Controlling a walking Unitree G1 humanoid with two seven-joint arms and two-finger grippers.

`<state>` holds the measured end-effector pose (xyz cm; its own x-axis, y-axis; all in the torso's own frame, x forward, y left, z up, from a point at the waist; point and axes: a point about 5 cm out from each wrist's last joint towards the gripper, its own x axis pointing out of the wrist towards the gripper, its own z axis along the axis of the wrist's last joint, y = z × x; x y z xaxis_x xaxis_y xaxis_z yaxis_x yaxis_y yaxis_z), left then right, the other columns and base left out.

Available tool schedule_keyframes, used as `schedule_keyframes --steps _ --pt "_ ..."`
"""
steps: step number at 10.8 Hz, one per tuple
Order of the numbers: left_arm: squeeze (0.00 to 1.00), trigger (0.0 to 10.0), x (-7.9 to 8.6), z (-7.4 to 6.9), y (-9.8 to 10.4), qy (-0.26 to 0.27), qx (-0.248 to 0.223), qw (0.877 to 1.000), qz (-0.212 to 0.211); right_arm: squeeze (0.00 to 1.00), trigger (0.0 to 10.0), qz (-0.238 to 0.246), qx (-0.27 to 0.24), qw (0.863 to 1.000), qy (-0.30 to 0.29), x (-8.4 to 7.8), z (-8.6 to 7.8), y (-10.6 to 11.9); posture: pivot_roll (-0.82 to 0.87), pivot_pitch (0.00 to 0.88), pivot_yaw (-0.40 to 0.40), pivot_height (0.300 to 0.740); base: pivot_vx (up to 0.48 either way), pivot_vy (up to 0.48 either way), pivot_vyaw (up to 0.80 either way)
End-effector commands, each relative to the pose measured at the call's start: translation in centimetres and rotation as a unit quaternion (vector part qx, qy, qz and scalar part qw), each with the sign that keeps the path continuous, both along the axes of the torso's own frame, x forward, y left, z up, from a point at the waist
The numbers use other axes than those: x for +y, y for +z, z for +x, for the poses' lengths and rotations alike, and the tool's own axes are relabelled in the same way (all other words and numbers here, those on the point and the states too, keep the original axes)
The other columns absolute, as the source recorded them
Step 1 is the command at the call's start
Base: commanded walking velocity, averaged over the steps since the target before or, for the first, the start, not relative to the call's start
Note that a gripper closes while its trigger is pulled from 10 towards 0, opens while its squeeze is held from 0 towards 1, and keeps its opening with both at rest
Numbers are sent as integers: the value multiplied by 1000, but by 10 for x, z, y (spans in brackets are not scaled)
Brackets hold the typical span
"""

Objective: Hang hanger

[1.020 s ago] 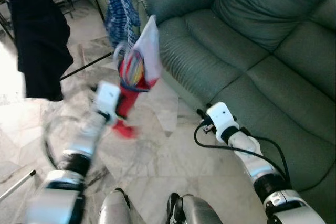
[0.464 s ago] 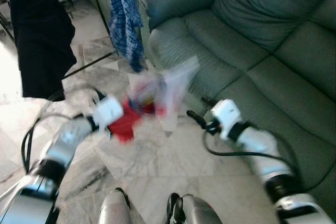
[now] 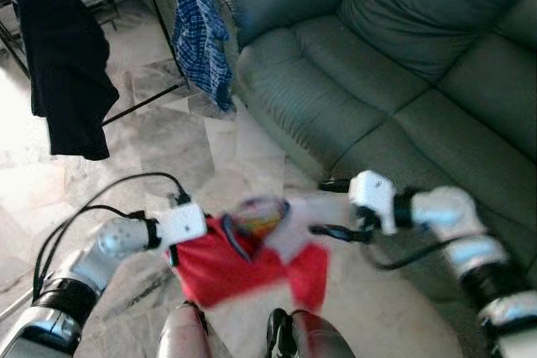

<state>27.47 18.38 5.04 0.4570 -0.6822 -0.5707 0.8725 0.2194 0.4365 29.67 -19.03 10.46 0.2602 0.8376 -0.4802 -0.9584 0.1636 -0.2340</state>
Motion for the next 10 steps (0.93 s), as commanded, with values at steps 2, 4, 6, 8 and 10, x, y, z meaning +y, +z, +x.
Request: schedule_keyframes --steps 2,4,6,8,10 --pt "0 0 -15 -6 4 -47 -6 999 -15 624 10000 -57 59 995 55 -9 0 -3 37 154 -89 740 0 0 0" --pt "0 0 -20 -11 -1 -64 1 998 -13 0 0 -84 95 989 80 -6 3 -6 40 151 -86 740 0 0 0" --pt "0 0 -22 -12 0 -71 5 997 -13 0 0 -104 96 985 99 -1 8 -9 47 149 -87 740 0 0 0" --pt "0 0 -25 -16 -2 -76 9 997 -16 0 0 -120 101 980 121 7 10 -11 50 149 -89 740 0 0 0" --pt "0 0 -26 -16 -2 -79 10 997 -16 0 0 -143 116 974 130 6 8 -18 51 149 -90 740 0 0 0"
